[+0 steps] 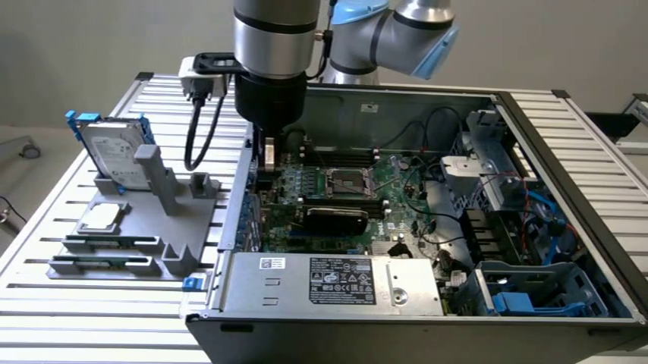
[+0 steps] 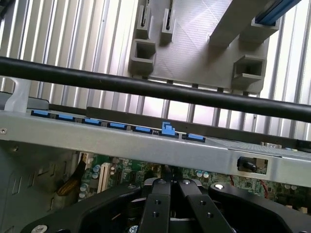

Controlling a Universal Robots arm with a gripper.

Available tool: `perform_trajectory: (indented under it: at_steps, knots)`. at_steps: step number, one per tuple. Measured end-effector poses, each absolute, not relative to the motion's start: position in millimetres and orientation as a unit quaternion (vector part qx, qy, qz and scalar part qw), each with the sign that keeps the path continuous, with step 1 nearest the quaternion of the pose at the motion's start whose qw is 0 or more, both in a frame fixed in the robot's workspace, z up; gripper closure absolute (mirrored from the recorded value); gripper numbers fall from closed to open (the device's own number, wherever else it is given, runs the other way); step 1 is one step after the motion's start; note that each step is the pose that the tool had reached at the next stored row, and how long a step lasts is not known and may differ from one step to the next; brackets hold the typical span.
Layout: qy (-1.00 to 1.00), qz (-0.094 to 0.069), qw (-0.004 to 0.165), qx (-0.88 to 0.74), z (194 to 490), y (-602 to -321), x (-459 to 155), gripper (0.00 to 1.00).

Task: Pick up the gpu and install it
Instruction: 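Press down on the gpu until it lock into place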

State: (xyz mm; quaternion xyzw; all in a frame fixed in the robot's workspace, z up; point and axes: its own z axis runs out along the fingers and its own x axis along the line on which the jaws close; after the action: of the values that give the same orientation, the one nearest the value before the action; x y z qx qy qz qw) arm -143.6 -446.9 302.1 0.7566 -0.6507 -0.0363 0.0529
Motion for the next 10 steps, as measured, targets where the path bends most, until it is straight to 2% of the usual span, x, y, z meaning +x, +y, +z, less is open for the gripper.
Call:
perform_trajectory:
  at_steps: [10]
  knots:
    - [-0.638,-0.033,0.056,0.767,300.8,-446.8,-144.2,0.89]
